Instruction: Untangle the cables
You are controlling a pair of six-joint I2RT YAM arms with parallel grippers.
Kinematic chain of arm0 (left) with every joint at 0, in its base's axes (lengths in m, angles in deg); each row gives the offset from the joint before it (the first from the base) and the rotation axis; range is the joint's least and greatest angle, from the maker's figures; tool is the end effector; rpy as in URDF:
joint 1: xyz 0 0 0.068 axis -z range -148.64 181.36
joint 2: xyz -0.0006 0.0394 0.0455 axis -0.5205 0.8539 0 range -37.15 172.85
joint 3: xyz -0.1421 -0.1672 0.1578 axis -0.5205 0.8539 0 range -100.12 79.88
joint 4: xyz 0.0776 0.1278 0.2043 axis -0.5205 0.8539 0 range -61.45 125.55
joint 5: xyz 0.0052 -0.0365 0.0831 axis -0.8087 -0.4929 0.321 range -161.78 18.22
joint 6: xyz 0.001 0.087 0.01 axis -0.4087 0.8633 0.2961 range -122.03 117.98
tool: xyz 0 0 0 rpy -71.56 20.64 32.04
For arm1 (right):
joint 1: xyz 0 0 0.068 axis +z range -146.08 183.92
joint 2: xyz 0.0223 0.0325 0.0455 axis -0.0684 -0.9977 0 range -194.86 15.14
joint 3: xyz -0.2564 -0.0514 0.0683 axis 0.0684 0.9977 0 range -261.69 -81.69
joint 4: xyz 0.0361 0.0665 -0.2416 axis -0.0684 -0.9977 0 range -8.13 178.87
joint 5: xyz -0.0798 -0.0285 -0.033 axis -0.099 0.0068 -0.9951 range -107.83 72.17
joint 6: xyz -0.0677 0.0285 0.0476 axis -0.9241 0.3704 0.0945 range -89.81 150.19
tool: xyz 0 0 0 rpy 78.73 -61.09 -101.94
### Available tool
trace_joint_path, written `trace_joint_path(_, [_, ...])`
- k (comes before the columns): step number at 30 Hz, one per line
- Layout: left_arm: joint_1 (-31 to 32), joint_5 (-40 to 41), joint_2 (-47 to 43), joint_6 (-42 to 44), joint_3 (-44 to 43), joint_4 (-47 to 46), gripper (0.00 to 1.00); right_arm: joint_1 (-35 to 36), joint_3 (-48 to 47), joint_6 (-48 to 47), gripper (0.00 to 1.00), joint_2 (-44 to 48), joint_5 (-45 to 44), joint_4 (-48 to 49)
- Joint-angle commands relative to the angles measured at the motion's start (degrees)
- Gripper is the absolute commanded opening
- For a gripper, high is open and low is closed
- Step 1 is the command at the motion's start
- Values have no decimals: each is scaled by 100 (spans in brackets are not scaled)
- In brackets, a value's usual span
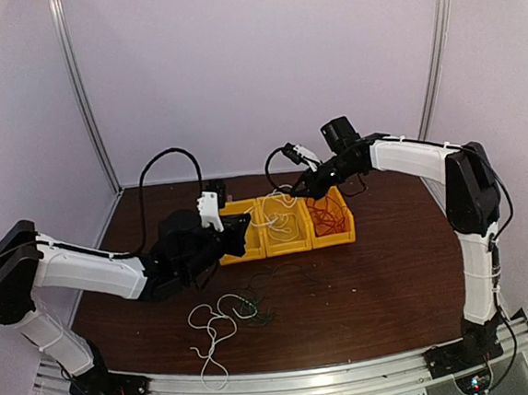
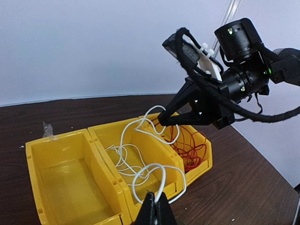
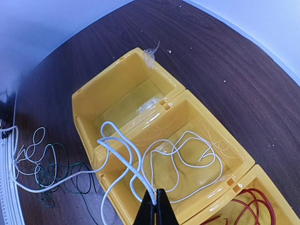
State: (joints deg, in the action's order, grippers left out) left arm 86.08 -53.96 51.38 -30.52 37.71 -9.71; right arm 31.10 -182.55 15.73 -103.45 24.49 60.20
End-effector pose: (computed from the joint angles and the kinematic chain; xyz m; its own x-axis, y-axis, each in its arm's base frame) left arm 0.2309 -0.2851 0.2244 -0.3588 -0.2793 -0.8906 0.4902 0.7556 -0.4345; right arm 0.4022 0.2653 0.2331 -0.4363 -0.4316 -0.7895 -0.8879 0.3490 0.2999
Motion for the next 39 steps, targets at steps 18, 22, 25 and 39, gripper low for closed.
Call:
trace_joint_path(18, [-443, -480, 2051, -594, -1827, -623, 0, -78, -642, 517, 32, -525, -442, -423])
trace_joint_path(22, [-492, -569, 2322, -626, -2082, -541, 0, -228, -441, 476, 32, -203, -401, -475])
trace_joint_path(25, [-523, -563, 2587, -659, -2390, -339, 0, -342, -148, 470, 32, 230, -331, -397])
trace_joint_path(39, [-594, 89, 3472, -1084, -3751, 1303, 0, -505, 1276, 226, 33, 2112, -418, -41])
